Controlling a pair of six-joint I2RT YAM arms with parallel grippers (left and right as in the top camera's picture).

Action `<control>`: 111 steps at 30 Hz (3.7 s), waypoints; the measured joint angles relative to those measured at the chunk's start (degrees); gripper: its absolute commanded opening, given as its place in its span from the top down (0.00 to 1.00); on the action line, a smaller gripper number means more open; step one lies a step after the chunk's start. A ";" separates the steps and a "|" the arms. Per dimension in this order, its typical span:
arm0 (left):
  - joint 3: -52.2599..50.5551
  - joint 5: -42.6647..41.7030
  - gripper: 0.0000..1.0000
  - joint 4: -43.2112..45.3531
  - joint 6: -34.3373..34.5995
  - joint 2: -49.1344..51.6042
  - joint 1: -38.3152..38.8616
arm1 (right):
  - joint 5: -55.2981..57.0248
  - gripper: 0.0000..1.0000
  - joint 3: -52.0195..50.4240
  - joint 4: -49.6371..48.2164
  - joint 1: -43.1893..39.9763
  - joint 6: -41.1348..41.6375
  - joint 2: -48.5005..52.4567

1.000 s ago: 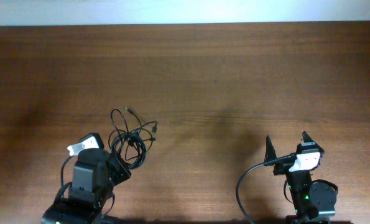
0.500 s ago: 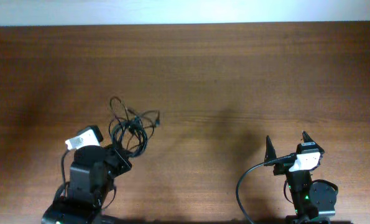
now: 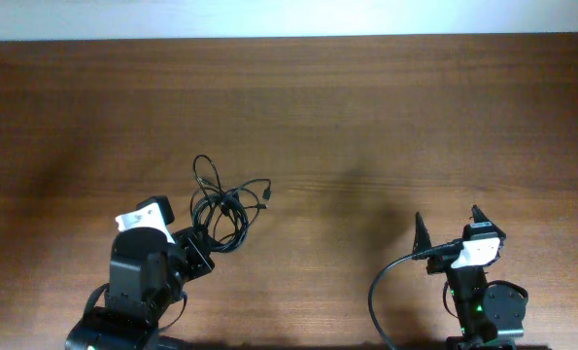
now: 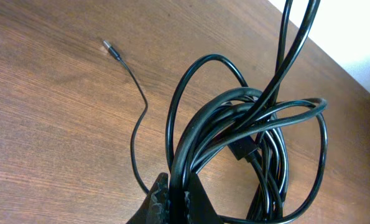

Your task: Untangle cables

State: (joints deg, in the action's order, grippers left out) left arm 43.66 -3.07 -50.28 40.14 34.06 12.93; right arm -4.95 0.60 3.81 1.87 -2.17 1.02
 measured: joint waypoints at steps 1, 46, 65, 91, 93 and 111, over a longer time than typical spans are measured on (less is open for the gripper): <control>0.00 0.00 1.00 -0.26 0.00 0.00 0.00 | -2.16 0.02 -0.02 -0.28 0.00 0.57 0.00; -0.17 -18.16 1.00 0.20 -18.34 0.00 -0.24 | -56.59 0.63 38.29 -19.34 31.65 35.80 72.57; -0.07 6.73 1.00 -6.56 14.32 0.17 0.83 | -30.36 0.96 40.30 14.40 37.35 40.72 72.96; -0.35 2.05 1.00 -1.77 46.66 0.11 -0.04 | -31.93 0.31 43.50 18.51 35.98 84.89 70.42; -0.35 2.58 1.00 -2.23 46.69 0.11 -0.04 | -29.53 0.28 43.50 18.53 36.94 87.01 70.42; -0.33 0.48 1.00 -1.33 46.64 0.11 -0.11 | -27.17 0.34 43.89 -25.70 43.56 117.66 97.44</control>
State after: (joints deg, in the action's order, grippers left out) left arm 43.33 -2.59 -51.62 86.78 34.17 12.82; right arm -32.12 44.49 -21.89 45.43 115.48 98.45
